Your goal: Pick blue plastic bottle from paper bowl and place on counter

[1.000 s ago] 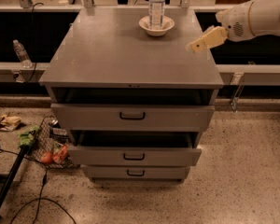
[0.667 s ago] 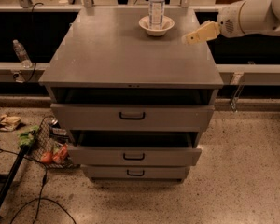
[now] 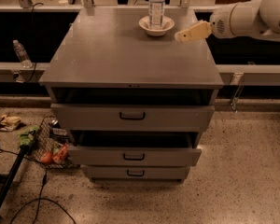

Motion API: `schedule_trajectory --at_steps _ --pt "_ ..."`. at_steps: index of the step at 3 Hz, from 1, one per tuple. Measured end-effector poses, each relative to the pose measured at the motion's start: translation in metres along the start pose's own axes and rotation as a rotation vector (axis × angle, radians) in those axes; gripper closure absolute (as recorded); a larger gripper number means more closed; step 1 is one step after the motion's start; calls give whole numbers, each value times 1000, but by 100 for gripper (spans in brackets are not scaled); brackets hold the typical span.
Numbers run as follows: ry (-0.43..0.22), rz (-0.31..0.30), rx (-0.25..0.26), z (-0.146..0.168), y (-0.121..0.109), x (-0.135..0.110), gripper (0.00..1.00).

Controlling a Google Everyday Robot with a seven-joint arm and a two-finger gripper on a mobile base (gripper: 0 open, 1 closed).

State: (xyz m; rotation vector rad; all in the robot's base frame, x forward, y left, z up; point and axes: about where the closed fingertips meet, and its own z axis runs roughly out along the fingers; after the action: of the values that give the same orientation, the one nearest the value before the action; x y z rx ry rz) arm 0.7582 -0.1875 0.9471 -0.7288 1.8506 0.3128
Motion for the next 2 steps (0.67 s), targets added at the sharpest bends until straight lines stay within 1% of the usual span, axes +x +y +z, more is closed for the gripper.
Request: schedule_trajectory --at_steps 1,2 --pt "-49 39 18 43 -6 -10 0" --pt "-117 28 35 97 -18 -39 0"
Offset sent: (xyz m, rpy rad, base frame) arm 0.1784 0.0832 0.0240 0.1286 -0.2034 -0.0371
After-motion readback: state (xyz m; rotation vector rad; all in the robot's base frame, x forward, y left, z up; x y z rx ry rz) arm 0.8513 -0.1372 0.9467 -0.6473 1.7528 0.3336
